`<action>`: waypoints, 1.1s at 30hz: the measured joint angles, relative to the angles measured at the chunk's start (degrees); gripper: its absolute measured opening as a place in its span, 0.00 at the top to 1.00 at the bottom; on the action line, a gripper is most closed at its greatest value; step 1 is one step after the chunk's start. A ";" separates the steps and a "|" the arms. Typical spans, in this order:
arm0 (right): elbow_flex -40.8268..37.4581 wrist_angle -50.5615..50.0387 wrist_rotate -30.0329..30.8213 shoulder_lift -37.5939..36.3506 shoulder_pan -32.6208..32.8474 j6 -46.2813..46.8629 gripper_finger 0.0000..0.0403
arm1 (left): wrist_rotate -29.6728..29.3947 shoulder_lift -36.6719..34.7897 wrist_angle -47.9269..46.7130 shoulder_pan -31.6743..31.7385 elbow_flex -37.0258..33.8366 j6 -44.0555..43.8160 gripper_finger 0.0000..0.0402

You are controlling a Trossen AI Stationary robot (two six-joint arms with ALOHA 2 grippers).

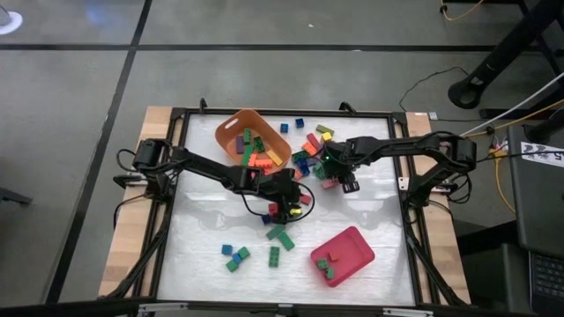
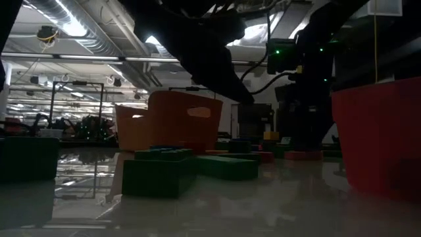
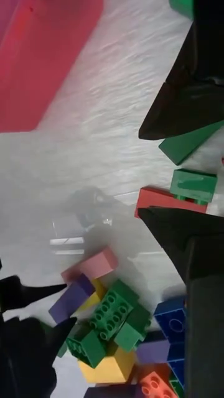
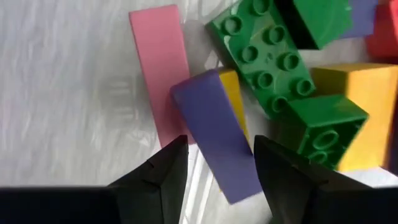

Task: Sort blocks by size
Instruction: Put the large dark blue block into the orange bin

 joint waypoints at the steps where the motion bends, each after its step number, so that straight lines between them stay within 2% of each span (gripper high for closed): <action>1: -0.33 0.39 -0.01 0.13 0.02 -0.01 0.55 | 0.00 0.00 0.02 0.00 0.00 -0.03 0.57; 13: -0.90 0.36 -0.50 0.69 0.02 0.29 0.56 | 0.00 0.00 0.21 0.00 0.00 -0.14 0.57; 20: -0.85 0.18 -0.50 0.71 0.03 0.93 0.75 | -0.02 -0.86 -0.10 0.00 0.00 -0.46 0.57; 26: 0.65 -1.81 -0.49 0.71 0.15 2.32 0.77 | -0.02 -7.57 -5.88 0.66 0.00 -0.39 0.57; 33: 8.94 -9.62 1.75 0.69 0.17 3.61 0.73 | -0.11 -16.69 -19.24 1.99 0.02 -2.93 0.57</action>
